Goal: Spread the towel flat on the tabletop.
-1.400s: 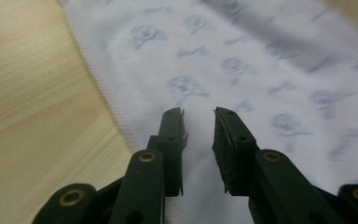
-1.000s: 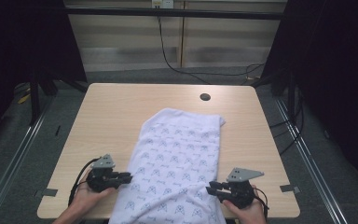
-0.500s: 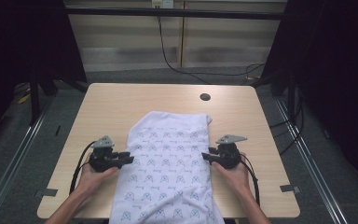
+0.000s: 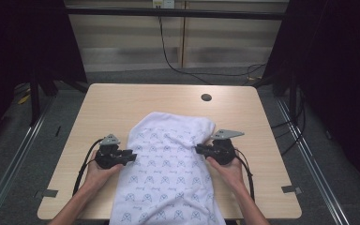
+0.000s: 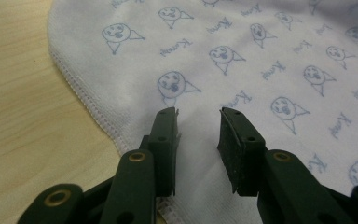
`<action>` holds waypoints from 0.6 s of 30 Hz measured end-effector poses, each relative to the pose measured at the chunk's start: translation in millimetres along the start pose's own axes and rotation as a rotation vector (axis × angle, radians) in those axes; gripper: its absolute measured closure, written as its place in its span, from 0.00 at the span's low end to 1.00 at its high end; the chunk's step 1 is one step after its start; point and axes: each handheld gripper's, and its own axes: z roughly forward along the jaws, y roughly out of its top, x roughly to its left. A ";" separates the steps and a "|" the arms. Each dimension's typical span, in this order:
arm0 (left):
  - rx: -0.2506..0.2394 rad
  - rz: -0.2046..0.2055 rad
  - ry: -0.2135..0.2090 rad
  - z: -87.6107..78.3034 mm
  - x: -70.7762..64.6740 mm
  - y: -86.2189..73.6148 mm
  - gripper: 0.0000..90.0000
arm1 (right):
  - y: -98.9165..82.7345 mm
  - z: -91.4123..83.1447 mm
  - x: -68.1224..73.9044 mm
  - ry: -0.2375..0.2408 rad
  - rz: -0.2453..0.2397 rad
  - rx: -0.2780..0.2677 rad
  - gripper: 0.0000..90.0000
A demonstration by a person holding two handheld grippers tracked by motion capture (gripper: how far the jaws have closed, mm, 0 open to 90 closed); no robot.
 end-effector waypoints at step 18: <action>0.020 0.027 0.037 -22.1 5.1 -14.6 0.83 | -19.9 -11.8 -39.5 -0.152 0.070 0.053 0.89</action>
